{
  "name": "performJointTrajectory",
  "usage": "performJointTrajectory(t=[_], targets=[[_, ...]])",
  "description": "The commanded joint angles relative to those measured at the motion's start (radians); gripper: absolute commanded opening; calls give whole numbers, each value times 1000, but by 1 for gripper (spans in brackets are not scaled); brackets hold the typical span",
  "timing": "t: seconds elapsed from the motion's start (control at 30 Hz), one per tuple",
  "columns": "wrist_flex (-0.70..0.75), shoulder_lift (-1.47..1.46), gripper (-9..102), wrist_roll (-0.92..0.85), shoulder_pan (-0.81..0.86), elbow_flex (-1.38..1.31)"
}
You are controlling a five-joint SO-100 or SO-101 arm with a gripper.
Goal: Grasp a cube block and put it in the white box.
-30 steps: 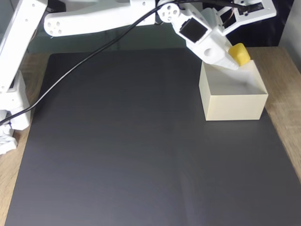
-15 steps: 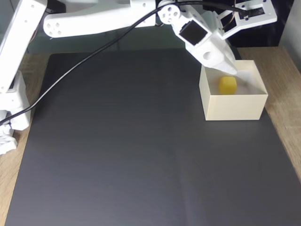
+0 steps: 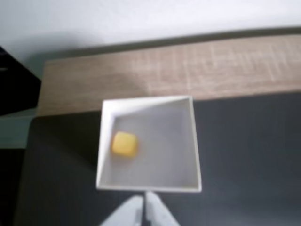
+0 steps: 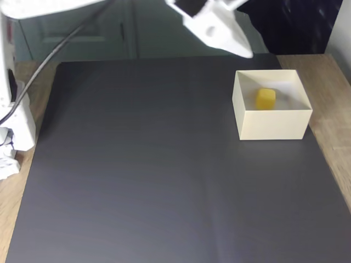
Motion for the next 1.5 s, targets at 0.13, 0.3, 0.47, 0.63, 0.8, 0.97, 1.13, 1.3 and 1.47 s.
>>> performJointTrajectory(t=[0.13,0.3,0.47,0.63,0.8,0.97,1.13,1.3,1.47], targets=[[-77,545,0,-18,3,540],[-89,778,0,-29,5,765],[-92,999,0,-40,15,969],[-92,1235,0,-46,21,1180],[-69,1459,0,-40,25,1355],[-21,1641,0,-35,35,1471],[48,1769,0,-32,52,1540],[74,1804,0,-34,57,1572],[104,1805,0,-51,57,1609]])
